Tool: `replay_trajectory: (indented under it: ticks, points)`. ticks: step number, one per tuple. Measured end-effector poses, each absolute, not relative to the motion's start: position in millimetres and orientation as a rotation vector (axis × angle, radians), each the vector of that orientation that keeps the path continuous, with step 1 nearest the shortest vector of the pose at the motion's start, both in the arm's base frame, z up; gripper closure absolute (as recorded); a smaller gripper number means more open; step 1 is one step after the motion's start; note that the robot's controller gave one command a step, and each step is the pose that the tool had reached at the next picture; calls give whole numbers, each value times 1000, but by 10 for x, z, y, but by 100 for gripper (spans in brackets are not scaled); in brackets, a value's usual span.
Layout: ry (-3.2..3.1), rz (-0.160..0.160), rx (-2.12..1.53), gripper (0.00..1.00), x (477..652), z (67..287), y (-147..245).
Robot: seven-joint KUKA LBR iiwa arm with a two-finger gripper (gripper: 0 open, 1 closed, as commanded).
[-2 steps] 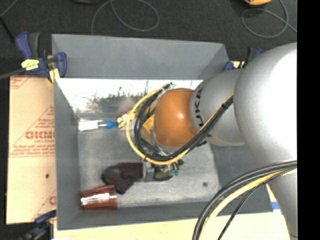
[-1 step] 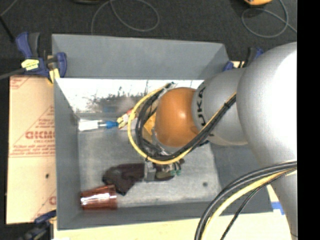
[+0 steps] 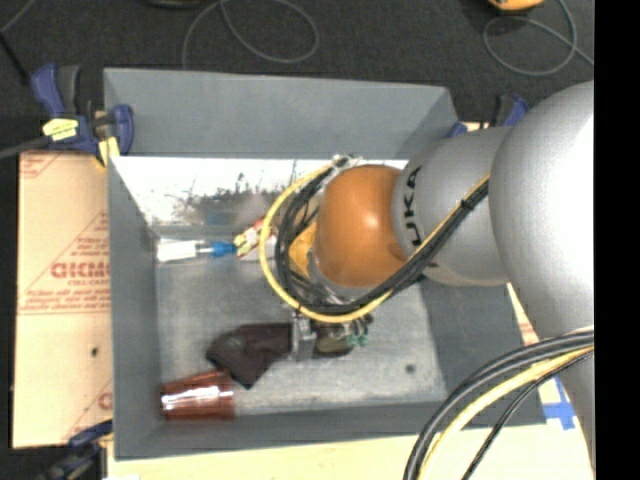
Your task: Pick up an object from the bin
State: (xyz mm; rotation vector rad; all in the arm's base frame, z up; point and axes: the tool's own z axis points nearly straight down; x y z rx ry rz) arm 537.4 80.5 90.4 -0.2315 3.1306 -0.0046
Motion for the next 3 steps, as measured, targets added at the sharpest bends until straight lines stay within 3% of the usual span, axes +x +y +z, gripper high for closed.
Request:
replay_trajectory:
  ticks: [3]
  points:
    - [3122, -5, -229, 100, 5400, 1537, 803]
